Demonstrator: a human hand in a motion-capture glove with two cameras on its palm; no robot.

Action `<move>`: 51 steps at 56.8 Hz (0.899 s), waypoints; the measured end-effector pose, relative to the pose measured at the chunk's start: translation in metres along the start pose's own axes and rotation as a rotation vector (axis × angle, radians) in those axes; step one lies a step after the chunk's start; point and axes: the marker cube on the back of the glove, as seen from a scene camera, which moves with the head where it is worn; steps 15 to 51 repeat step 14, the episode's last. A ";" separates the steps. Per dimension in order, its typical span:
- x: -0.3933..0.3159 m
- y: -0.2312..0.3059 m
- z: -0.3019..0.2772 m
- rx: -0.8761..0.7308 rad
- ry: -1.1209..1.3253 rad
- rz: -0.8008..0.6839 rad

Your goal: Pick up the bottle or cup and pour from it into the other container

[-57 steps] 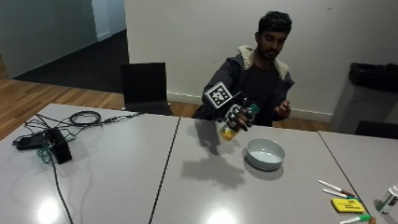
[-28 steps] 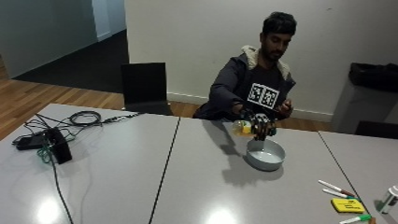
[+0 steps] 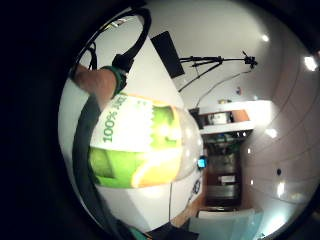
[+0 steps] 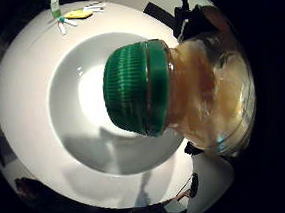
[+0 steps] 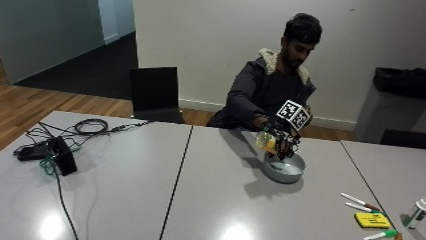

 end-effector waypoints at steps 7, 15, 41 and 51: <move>0.000 -0.002 -0.001 0.011 -0.016 0.010; -0.002 0.005 -0.002 0.010 -0.045 0.019; -0.002 0.005 -0.002 0.010 -0.045 0.019; -0.002 0.005 -0.002 0.010 -0.045 0.019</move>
